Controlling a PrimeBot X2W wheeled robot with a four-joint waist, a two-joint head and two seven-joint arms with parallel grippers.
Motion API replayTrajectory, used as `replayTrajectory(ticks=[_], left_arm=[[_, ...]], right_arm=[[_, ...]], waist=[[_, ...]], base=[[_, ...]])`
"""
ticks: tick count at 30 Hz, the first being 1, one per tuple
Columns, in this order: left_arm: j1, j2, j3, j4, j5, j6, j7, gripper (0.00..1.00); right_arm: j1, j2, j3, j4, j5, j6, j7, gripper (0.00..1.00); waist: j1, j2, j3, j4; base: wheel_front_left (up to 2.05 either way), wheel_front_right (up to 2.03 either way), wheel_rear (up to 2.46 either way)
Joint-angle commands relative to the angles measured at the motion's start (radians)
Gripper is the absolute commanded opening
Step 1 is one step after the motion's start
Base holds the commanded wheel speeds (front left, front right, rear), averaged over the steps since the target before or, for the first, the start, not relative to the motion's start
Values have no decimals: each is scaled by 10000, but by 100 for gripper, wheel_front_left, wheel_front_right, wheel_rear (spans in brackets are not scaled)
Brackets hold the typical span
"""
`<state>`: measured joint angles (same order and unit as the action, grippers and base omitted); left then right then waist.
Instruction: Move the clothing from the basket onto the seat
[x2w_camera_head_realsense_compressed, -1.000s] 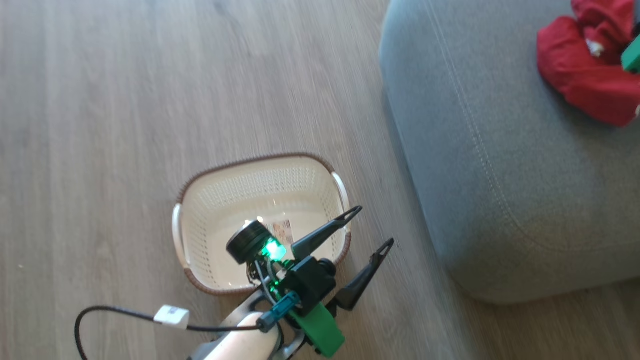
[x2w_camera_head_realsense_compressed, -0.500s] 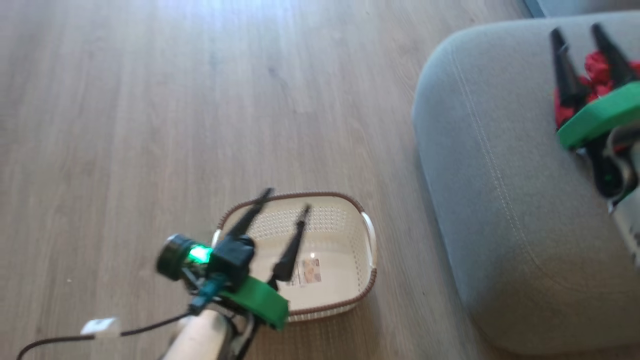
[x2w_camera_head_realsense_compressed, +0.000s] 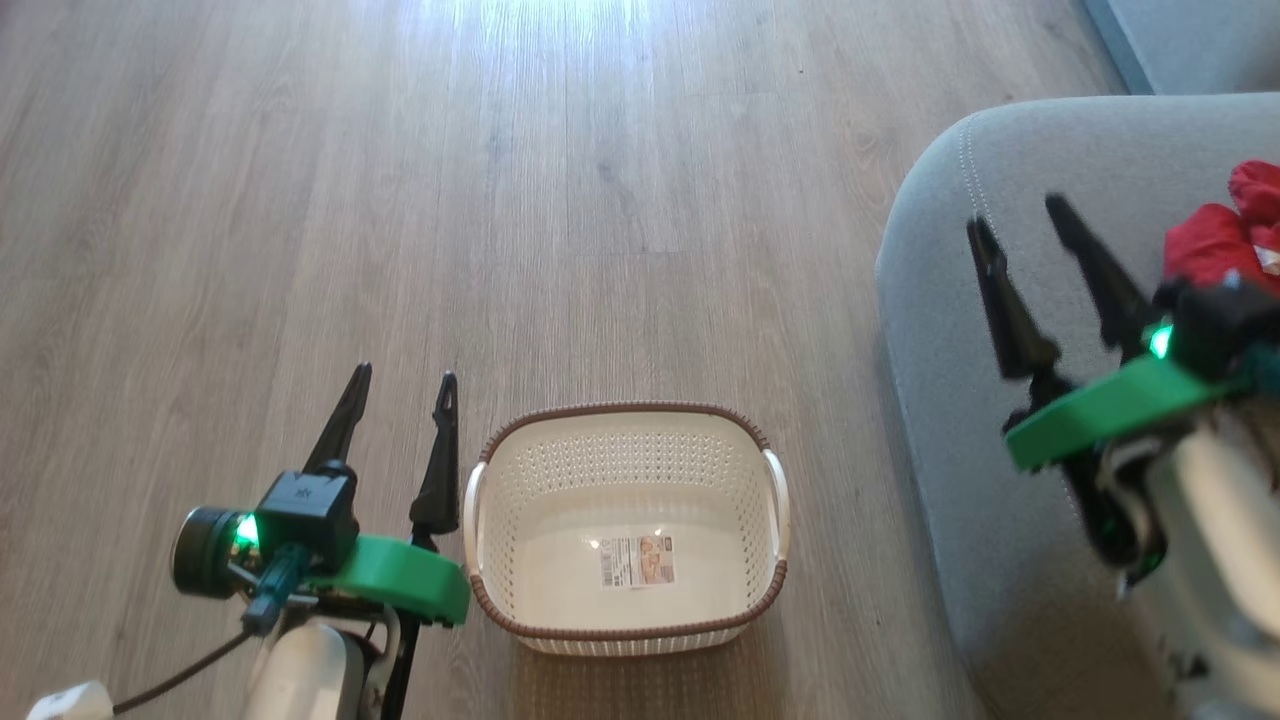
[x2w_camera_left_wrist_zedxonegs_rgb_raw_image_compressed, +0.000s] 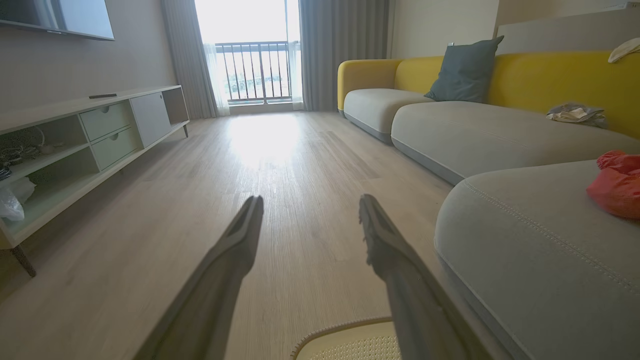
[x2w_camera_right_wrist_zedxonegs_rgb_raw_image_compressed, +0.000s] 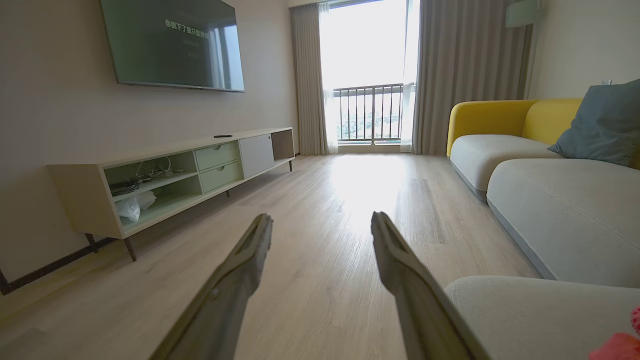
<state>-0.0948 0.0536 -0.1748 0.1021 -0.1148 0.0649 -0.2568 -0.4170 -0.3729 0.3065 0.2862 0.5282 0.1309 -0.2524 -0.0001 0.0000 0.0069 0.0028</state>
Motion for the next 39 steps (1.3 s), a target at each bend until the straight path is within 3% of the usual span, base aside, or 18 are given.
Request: replayTrajectory(ticks=[1,6,15,28,39], left_arm=[[-221,-28,377,-372,164,22,-49,100],[78,-31,490,-4,9,82,-49,100],[306,-32,598,927,-279,18,-49,100],[480,-33,645,805,-252,99,-49,100],[477,-33,558,620,-271,-169,-49,100]], right_arm=[[119,170,-237,-423,-208,-2,-91,100],[1348,1134,-1018,-971,-1083,-2,-92,100],[3216,2048,-1534,-1181,-2100,-2,-93,100],[3548,2412,-1889,-1280,-2427,-2,-93,100],[3498,2490,-1918,-1162,-2291,-2,-93,100]], waist=[[1,0,14,26],[1,0,54,72],[1,0,79,86],[1,0,179,138],[1,0,218,163]], base=[[0,0,0],[0,0,0],[0,0,0],[0,0,0],[0,0,0]])
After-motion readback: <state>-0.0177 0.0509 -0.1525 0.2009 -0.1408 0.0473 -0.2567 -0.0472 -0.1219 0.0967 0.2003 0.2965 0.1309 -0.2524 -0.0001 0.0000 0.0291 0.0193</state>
